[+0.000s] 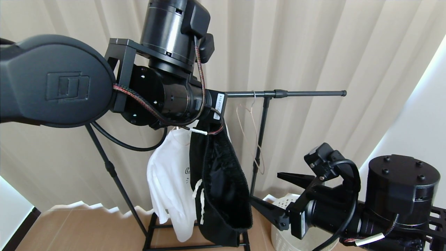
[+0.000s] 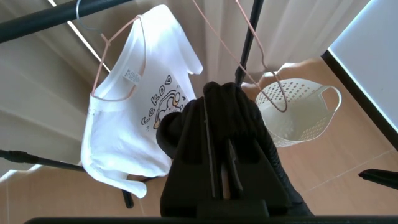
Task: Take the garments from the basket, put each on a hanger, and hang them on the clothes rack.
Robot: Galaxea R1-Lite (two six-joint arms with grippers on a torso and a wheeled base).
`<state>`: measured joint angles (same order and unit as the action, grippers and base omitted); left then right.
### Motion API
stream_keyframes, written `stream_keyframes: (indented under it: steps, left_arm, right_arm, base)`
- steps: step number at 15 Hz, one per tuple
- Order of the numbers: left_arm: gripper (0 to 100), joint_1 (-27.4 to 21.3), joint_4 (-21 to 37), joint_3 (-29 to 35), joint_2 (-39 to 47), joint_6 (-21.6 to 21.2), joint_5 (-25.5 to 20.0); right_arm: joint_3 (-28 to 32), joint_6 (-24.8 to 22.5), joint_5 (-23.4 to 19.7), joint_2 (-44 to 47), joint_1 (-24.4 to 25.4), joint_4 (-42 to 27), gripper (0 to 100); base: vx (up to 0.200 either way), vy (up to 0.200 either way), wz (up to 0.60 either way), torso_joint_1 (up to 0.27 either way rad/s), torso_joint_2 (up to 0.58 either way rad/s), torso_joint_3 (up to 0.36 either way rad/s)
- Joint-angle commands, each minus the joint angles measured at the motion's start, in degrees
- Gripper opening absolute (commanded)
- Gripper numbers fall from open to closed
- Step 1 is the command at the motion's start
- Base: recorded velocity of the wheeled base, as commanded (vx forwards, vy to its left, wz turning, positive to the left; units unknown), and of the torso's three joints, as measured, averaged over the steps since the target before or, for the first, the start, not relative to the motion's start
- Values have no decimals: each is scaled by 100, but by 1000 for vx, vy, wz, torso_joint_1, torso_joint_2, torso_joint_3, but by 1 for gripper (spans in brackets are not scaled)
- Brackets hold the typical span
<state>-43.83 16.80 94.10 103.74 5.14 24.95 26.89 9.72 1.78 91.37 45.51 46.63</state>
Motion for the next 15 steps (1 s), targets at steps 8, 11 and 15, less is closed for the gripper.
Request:
stream_keyframes:
  steps: [8,11,15]
  left_arm:
    - [0,-188,-10,12,-38,4,-8]
    - [0,-293,-10,3,-82,13,-8]
    - [0,-302,-10,-199,-240,48,-8]
  right_arm:
    - [211,30,481,584,178,92,100]
    - [211,30,552,707,178,110,100]
    - [281,30,683,786,178,118,100]
  base:
    - [0,0,0,0,0,0]
    - [0,0,0,0,0,0]
    - [0,0,0,0,0,0]
